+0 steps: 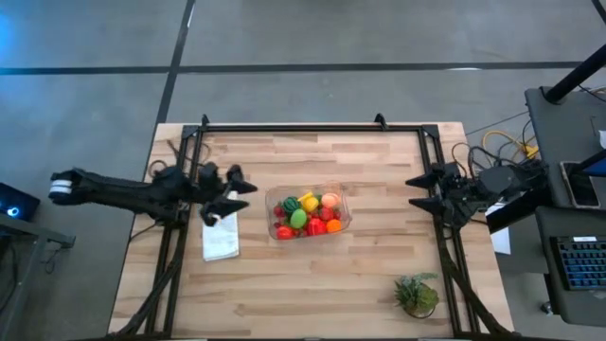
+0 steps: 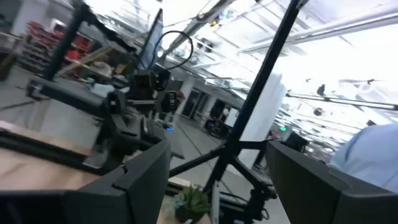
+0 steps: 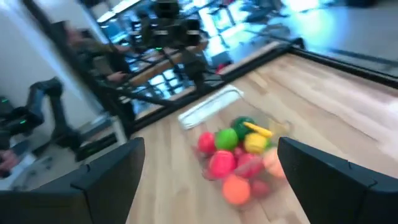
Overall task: Pick and placing Produce into tupperware
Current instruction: Return to Home Position
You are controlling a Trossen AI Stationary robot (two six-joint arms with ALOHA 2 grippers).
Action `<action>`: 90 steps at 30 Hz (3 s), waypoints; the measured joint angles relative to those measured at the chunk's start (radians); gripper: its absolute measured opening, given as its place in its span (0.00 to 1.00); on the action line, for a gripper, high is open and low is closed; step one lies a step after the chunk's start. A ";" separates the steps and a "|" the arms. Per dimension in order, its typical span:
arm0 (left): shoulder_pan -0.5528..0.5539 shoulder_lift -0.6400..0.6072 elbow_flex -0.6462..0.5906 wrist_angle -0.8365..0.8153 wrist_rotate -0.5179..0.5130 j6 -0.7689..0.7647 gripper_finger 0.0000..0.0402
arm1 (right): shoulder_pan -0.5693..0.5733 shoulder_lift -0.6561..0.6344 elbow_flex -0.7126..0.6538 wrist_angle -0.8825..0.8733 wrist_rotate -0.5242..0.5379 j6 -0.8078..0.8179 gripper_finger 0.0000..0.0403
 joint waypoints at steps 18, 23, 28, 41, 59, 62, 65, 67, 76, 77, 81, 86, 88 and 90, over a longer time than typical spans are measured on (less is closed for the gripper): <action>0.024 -0.713 -0.312 -0.401 -0.184 0.003 0.62 | 0.000 -0.096 -0.112 -0.051 -0.025 0.200 0.89; 0.025 -0.701 -0.315 -0.467 -0.191 0.016 0.62 | -0.001 -0.143 -0.178 -0.042 -0.007 0.231 0.89; 0.025 -0.646 -0.317 -0.466 -0.208 0.015 0.62 | -0.003 -0.143 -0.246 -0.004 0.012 0.273 0.89; 0.024 -0.630 -0.318 -0.464 -0.216 0.015 0.62 | -0.005 -0.142 -0.416 0.198 -0.012 0.348 0.89; 0.025 -0.582 -0.320 -0.462 -0.217 0.016 0.62 | -0.049 -0.133 -0.407 0.153 0.055 0.270 0.89; 0.025 -0.577 -0.320 -0.462 -0.217 0.016 0.62 | -0.049 -0.133 -0.407 0.153 0.055 0.271 0.89; 0.025 -0.577 -0.320 -0.461 -0.217 0.016 0.62 | -0.049 -0.133 -0.407 0.154 0.055 0.271 0.89; 0.025 -0.579 -0.320 -0.462 -0.217 0.016 0.62 | -0.049 -0.133 -0.407 0.154 0.055 0.271 0.89; 0.025 -0.578 -0.321 -0.462 -0.217 0.016 0.62 | -0.048 -0.133 -0.407 0.155 0.056 0.271 0.89; 0.024 -0.579 -0.321 -0.462 -0.217 0.016 0.62 | -0.048 -0.133 -0.407 0.155 0.056 0.271 0.89; 0.024 -0.579 -0.321 -0.461 -0.217 0.016 0.62 | -0.049 -0.133 -0.407 0.155 0.056 0.271 0.89; 0.024 -0.578 -0.321 -0.462 -0.217 0.016 0.62 | -0.049 -0.133 -0.407 0.155 0.056 0.271 0.89; 0.025 -0.578 -0.321 -0.461 -0.217 0.016 0.62 | -0.049 -0.133 -0.407 0.155 0.056 0.271 0.89; 0.025 -0.578 -0.321 -0.462 -0.217 0.016 0.62 | -0.048 -0.133 -0.407 0.155 0.056 0.271 0.89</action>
